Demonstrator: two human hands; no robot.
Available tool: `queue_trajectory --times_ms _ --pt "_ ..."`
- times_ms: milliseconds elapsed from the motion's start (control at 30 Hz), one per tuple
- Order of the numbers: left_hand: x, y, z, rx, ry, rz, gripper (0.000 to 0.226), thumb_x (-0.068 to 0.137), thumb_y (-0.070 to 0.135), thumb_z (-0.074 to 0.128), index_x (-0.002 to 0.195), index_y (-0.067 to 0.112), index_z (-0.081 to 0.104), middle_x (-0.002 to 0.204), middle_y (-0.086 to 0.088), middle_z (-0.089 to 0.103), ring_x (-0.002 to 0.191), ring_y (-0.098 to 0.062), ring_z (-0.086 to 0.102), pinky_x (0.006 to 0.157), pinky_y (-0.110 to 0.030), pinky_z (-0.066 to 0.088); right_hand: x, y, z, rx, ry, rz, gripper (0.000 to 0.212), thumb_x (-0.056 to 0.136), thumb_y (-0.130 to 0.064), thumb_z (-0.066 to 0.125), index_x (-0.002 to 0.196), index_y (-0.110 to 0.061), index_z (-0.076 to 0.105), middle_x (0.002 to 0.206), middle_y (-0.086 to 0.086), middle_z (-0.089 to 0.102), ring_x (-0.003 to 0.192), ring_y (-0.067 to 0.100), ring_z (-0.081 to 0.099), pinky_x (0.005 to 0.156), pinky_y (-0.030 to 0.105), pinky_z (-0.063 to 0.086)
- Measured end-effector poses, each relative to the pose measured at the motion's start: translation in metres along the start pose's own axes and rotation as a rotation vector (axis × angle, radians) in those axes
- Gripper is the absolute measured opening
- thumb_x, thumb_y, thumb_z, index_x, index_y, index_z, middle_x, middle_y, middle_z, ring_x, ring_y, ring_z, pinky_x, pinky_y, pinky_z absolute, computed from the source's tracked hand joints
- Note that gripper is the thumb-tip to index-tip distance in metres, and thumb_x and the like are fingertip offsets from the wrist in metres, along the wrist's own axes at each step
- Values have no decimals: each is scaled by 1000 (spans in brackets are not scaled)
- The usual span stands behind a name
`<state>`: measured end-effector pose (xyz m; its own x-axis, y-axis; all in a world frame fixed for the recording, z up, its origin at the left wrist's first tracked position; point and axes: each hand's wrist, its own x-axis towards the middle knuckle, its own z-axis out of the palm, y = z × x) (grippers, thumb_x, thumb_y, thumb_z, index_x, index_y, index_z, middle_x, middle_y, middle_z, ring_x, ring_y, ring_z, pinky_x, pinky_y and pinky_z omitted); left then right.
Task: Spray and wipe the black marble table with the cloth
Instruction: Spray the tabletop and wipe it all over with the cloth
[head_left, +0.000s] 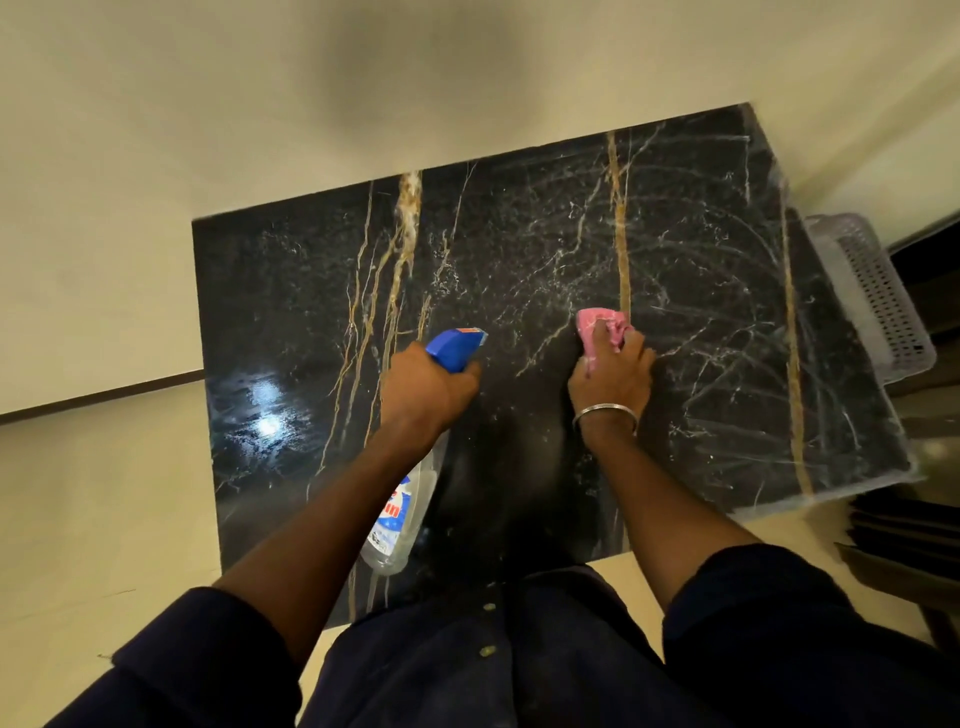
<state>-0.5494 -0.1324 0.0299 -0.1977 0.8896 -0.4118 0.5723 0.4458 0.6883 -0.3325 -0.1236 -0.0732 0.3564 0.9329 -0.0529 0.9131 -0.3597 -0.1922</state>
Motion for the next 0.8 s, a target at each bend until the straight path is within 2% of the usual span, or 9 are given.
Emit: queue_trajectory --times_ms 133,233,300,400,467,567,667,800 --pt "1 12 4 -21 26 -3 16 81 25 70 85 14 59 64 1 55 55 -10 52 52 -21 42 -21 -60 13 17 -82 -279 58 79 -24 53 136 -21 44 129 17 49 97 31 50 75 38 46" --pt "4 18 4 -14 75 21 19 82 30 70 78 15 59 57 4 52 49 -9 47 51 -23 41 -46 -101 18 97 -186 -459 54 76 -19 50 129 -11 49 126 15 52 97 32 50 78 40 48" --pt "7 21 4 -4 97 17 22 82 31 70 77 13 59 57 2 51 49 -10 46 51 -25 42 -49 -105 17 131 -228 -523 52 75 -16 60 125 -6 52 127 15 54 98 33 52 78 43 50" --pt "14 22 5 -12 98 -4 21 79 30 71 74 15 58 59 0 53 52 -14 49 54 -29 48 -30 -82 14 73 -187 -612 53 76 -21 63 127 -15 50 127 16 52 97 34 52 74 42 50" --pt "18 25 5 -6 76 -28 18 80 29 70 80 15 59 62 0 55 55 -13 53 54 -26 48 -7 -55 9 20 -141 -528 57 75 -22 61 131 -22 48 125 16 51 94 32 50 72 39 48" --pt "22 28 9 -26 32 -51 19 83 25 69 93 11 59 70 -1 58 60 -11 57 58 -26 49 30 -13 2 -59 -78 -366 57 80 -28 56 136 -24 46 124 16 49 96 33 48 77 41 47" --pt "23 33 13 -44 22 -38 18 84 23 68 92 10 59 70 -3 57 59 -12 54 57 -25 48 55 14 -5 1 -32 -207 57 79 -27 60 135 -22 50 126 17 48 101 37 47 80 43 48" --pt "29 35 17 -55 26 -49 19 83 23 69 91 9 59 70 -4 57 58 -13 54 57 -28 51 55 7 -4 36 -7 -87 54 79 -26 63 132 -20 53 126 19 48 103 38 46 79 44 47"
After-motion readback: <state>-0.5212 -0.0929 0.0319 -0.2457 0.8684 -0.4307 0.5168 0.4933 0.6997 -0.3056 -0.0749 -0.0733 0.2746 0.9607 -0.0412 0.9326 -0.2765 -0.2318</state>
